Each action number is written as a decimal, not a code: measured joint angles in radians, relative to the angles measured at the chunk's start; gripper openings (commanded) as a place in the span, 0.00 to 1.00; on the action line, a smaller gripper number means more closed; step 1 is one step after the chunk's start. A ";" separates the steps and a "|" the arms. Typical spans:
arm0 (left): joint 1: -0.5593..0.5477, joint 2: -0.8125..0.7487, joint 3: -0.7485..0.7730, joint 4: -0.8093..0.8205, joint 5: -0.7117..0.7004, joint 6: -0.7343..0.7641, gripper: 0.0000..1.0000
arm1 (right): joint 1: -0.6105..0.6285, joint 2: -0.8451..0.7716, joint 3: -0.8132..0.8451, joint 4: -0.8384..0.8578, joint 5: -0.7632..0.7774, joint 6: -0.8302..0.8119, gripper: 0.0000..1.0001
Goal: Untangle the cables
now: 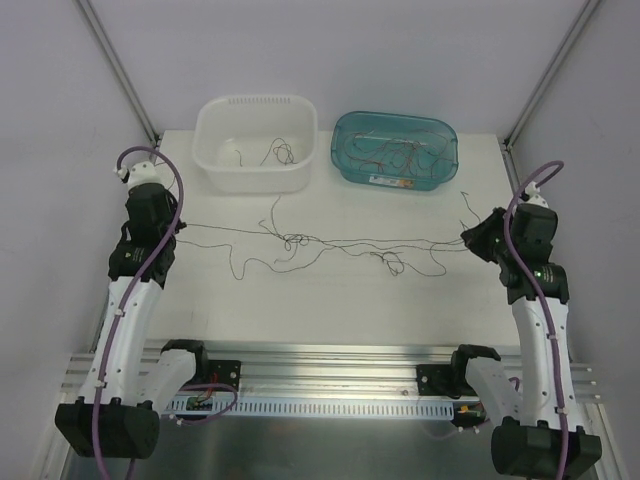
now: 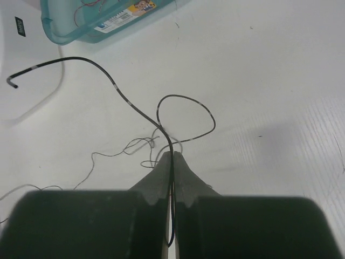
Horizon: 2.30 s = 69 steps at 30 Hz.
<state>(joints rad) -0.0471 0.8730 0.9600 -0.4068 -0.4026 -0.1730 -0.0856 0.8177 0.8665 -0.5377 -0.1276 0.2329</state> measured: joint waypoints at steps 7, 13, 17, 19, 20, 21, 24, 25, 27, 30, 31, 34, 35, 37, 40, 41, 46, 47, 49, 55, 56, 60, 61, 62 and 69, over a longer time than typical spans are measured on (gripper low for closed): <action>0.201 0.115 -0.080 0.007 0.040 0.003 0.00 | -0.050 0.017 0.273 -0.151 -0.014 -0.024 0.01; 0.304 0.167 -0.194 0.045 0.069 -0.013 0.00 | -0.124 0.050 0.534 -0.193 -0.046 -0.034 0.01; 0.336 0.172 -0.222 0.075 0.080 -0.026 0.00 | -0.159 0.063 0.610 -0.196 -0.076 -0.028 0.01; 0.348 0.179 -0.223 0.092 0.083 -0.030 0.00 | -0.175 0.080 0.639 -0.200 -0.094 -0.027 0.01; 0.351 0.183 -0.223 0.100 0.084 -0.031 0.00 | -0.180 0.088 0.651 -0.200 -0.099 -0.027 0.01; 0.351 0.188 -0.223 0.106 0.084 -0.032 0.00 | -0.185 0.099 0.667 -0.206 -0.105 -0.028 0.01; 0.350 0.200 -0.223 0.121 0.100 -0.031 0.00 | -0.193 0.130 0.710 -0.206 -0.131 -0.025 0.01; 0.350 0.204 -0.223 0.126 0.116 -0.031 0.00 | -0.195 0.134 0.710 -0.200 -0.153 -0.022 0.01; 0.350 0.208 -0.223 0.134 0.166 -0.031 0.00 | -0.196 0.134 0.687 -0.174 -0.207 -0.005 0.01; 0.349 0.205 -0.223 0.153 0.262 -0.029 0.00 | -0.192 0.110 0.571 -0.125 -0.282 0.014 0.01; 0.349 0.199 -0.226 0.164 0.291 -0.027 0.00 | -0.185 0.103 0.515 -0.103 -0.293 0.015 0.01; 0.340 0.164 -0.240 0.188 0.359 -0.024 0.00 | -0.140 0.109 0.351 -0.096 -0.293 0.010 0.01; 0.336 0.152 -0.243 0.194 0.380 -0.020 0.00 | -0.122 0.116 0.290 -0.094 -0.276 0.007 0.02; 0.327 0.135 -0.245 0.208 0.404 -0.016 0.00 | -0.100 0.128 0.170 -0.099 -0.239 0.001 0.10; 0.314 0.112 -0.250 0.227 0.448 -0.009 0.00 | -0.095 0.136 0.027 -0.122 -0.156 -0.003 0.55; 0.311 0.105 -0.253 0.233 0.462 -0.007 0.00 | -0.093 0.137 0.001 -0.127 -0.131 0.000 0.60; 0.273 0.072 -0.257 0.255 0.530 0.011 0.00 | 0.000 0.132 -0.034 -0.124 -0.033 -0.027 0.75; 0.267 0.065 -0.258 0.259 0.536 0.014 0.00 | 0.037 0.129 -0.034 -0.121 -0.019 -0.036 0.76; 0.254 0.048 -0.265 0.268 0.552 0.028 0.00 | 0.114 0.132 -0.025 -0.122 0.008 -0.054 0.76; 0.185 0.042 -0.272 0.270 0.588 0.060 0.00 | 0.277 0.142 -0.005 -0.121 0.087 -0.092 0.74; 0.166 0.044 -0.272 0.271 0.599 0.063 0.00 | 0.296 0.150 -0.001 -0.121 0.094 -0.097 0.74; 0.093 0.074 -0.272 0.274 0.632 0.066 0.02 | 0.362 0.214 0.018 -0.112 0.129 -0.089 0.72; 0.077 0.087 -0.272 0.275 0.638 0.066 0.03 | 0.381 0.230 0.019 -0.105 0.144 -0.076 0.71; 0.058 0.102 -0.272 0.275 0.645 0.066 0.04 | 0.400 0.241 0.019 -0.099 0.159 -0.064 0.71; -0.106 0.265 -0.272 0.282 0.681 0.061 0.06 | 0.560 0.353 0.020 -0.031 0.303 0.095 0.64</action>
<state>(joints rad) -0.1532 1.1381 0.6884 -0.1246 0.2787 -0.1116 0.4740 1.1709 0.8867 -0.5690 0.1753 0.3279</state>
